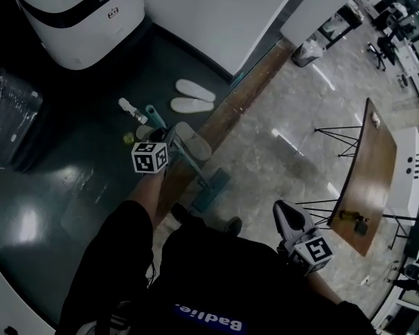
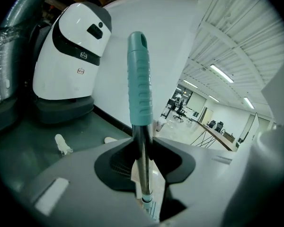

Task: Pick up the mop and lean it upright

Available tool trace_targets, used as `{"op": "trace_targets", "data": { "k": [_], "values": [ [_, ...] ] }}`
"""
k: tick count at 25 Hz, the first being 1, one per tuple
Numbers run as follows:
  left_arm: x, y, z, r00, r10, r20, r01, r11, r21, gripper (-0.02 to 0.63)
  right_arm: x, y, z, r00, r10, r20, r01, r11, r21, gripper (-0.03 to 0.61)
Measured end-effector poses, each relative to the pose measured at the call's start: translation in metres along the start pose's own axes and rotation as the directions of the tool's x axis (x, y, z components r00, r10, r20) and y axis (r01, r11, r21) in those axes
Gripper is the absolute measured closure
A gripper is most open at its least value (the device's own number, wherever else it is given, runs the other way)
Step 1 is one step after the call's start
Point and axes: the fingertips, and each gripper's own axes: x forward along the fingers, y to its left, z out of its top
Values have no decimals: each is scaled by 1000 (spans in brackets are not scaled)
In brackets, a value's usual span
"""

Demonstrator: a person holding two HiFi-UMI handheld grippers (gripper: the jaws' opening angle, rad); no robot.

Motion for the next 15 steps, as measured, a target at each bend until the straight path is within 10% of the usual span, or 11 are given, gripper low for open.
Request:
{"op": "trace_targets", "data": {
  "k": [15],
  "values": [
    [-36,-257,-33,980,-195,-39,199,957,211,497,-98,-97,-28,980,5,199,-26,995,101,566]
  ]
}}
